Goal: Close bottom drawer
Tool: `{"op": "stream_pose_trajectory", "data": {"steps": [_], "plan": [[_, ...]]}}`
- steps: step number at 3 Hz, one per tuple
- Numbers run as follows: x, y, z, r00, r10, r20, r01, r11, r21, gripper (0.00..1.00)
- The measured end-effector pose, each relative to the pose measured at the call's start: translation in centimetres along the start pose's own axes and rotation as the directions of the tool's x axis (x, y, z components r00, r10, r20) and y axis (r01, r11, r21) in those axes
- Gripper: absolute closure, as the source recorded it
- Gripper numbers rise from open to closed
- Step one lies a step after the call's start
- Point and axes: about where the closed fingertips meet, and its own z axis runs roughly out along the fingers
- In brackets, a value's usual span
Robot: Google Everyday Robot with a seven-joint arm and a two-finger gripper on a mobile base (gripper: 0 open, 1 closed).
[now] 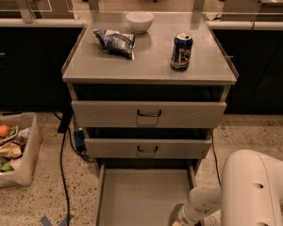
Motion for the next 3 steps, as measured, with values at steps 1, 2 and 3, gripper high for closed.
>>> {"op": "stream_pose_trajectory", "data": {"steps": [1,2,3], "plan": [[0.00,0.00,0.00,1.000,0.000,0.000,0.000,1.0000,0.000,0.88],[0.00,0.00,0.00,1.000,0.000,0.000,0.000,1.0000,0.000,1.00],[0.00,0.00,0.00,1.000,0.000,0.000,0.000,1.0000,0.000,1.00]]}}
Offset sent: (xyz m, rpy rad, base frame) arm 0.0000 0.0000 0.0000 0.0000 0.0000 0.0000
